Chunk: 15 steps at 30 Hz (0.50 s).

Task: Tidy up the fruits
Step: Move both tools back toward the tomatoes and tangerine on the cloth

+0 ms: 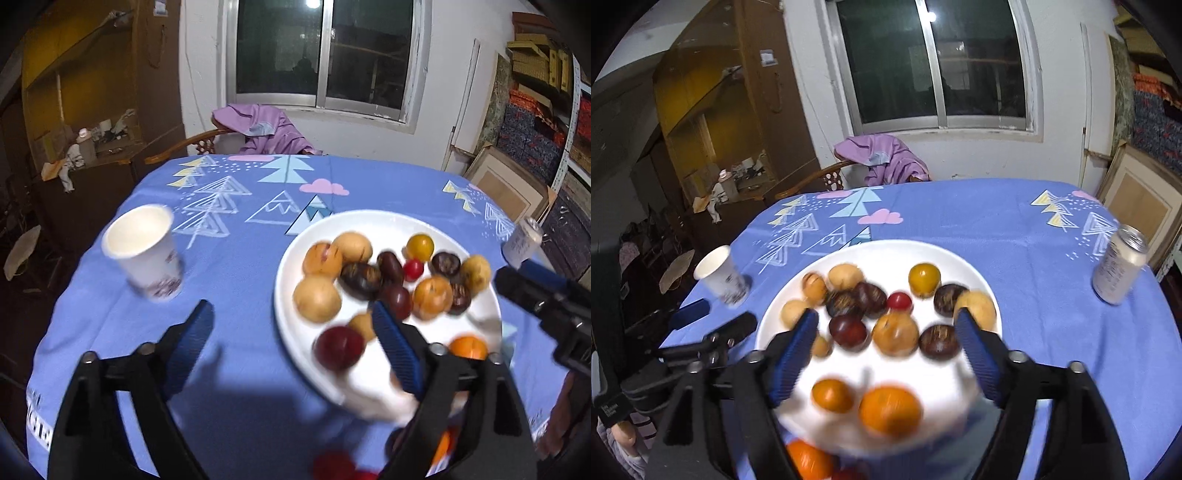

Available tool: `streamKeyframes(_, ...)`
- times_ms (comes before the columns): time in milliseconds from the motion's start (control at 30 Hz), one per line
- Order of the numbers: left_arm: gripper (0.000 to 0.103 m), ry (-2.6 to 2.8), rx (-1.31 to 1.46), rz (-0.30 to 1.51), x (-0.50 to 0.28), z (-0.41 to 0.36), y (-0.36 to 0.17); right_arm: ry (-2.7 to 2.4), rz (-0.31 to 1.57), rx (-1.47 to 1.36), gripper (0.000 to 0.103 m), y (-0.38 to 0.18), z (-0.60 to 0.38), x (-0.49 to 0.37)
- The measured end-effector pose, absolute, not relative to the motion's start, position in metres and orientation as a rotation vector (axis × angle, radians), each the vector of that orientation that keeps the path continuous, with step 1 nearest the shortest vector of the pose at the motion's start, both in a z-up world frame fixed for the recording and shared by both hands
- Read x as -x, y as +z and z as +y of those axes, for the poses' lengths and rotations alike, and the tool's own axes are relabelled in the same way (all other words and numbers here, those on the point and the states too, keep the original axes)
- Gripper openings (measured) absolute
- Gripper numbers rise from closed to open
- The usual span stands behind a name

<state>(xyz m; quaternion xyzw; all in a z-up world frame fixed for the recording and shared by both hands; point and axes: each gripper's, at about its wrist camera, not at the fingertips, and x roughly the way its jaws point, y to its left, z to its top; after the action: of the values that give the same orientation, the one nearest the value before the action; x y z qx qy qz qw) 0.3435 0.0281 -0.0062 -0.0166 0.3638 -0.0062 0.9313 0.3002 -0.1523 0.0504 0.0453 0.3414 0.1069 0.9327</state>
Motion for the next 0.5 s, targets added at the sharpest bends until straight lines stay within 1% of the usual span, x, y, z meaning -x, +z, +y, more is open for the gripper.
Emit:
streamKeyframes(67, 0.092, 0.0, 0.017, 0.737, -0.317, 0.031, -0.009, 0.22, 0.677, -0.094, 0.093, 0.049, -0.154, -0.271)
streamKeyframes(133, 0.092, 0.001, 0.01, 0.733, -0.293, 0.033, -0.013, 0.213, 0.658, -0.076, 0.093, 0.045, -0.153, -0.244)
streamKeyframes(200, 0.093, -0.008, 0.009, 0.737, -0.273, 0.033, -0.021, 0.208, 0.641, -0.06, 0.097, 0.039, -0.152, -0.223)
streamKeyframes(367, 0.094, 0.001, -0.072, 0.771, -0.248, 0.024, -0.044, 0.176, 0.63, -0.002, 0.098, 0.02, -0.154, -0.183)
streamKeyframes(500, 0.094, 0.002, -0.099, 0.767, -0.247, 0.019, -0.05, 0.186, 0.6, -0.038, 0.098, 0.019, -0.16, -0.173)
